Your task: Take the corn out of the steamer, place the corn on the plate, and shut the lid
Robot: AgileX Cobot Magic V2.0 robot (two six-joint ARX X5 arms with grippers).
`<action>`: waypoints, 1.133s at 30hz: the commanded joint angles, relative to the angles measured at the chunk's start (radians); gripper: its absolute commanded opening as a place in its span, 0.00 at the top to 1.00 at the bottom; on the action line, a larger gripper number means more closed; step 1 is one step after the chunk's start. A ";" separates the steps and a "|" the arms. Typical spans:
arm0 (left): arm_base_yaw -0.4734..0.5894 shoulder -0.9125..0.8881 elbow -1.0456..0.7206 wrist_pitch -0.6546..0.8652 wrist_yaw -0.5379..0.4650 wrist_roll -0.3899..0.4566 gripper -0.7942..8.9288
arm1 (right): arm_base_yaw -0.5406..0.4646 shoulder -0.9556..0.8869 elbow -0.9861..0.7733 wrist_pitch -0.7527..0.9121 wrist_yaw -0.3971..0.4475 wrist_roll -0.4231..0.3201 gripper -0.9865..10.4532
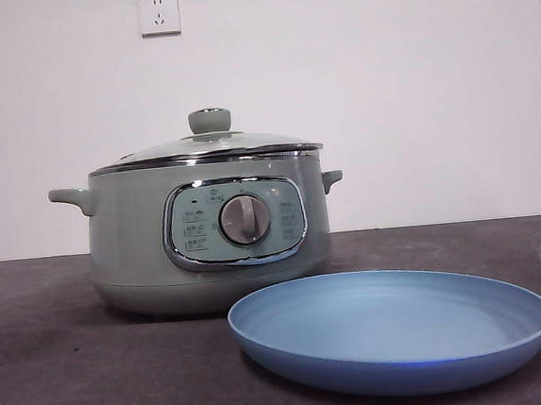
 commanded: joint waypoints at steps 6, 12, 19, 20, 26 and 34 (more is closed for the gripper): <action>0.000 0.047 0.046 -0.031 0.011 0.041 0.92 | 0.030 0.026 0.021 -0.041 -0.018 -0.069 0.91; 0.000 0.047 0.046 -0.031 0.011 0.015 0.57 | 0.030 0.025 0.021 -0.042 -0.017 -0.066 0.69; 0.000 0.047 0.046 -0.031 0.011 0.015 0.37 | 0.030 0.025 0.021 -0.042 -0.014 -0.064 0.44; 0.000 0.047 0.046 -0.029 0.011 0.016 0.37 | 0.030 0.025 0.021 -0.041 -0.014 -0.064 0.44; -0.001 0.060 0.047 0.046 0.011 0.015 0.37 | 0.030 0.025 0.021 -0.028 -0.014 -0.064 0.44; -0.092 0.236 0.165 0.158 -0.024 0.015 0.37 | 0.030 0.026 0.021 -0.020 -0.014 -0.057 0.44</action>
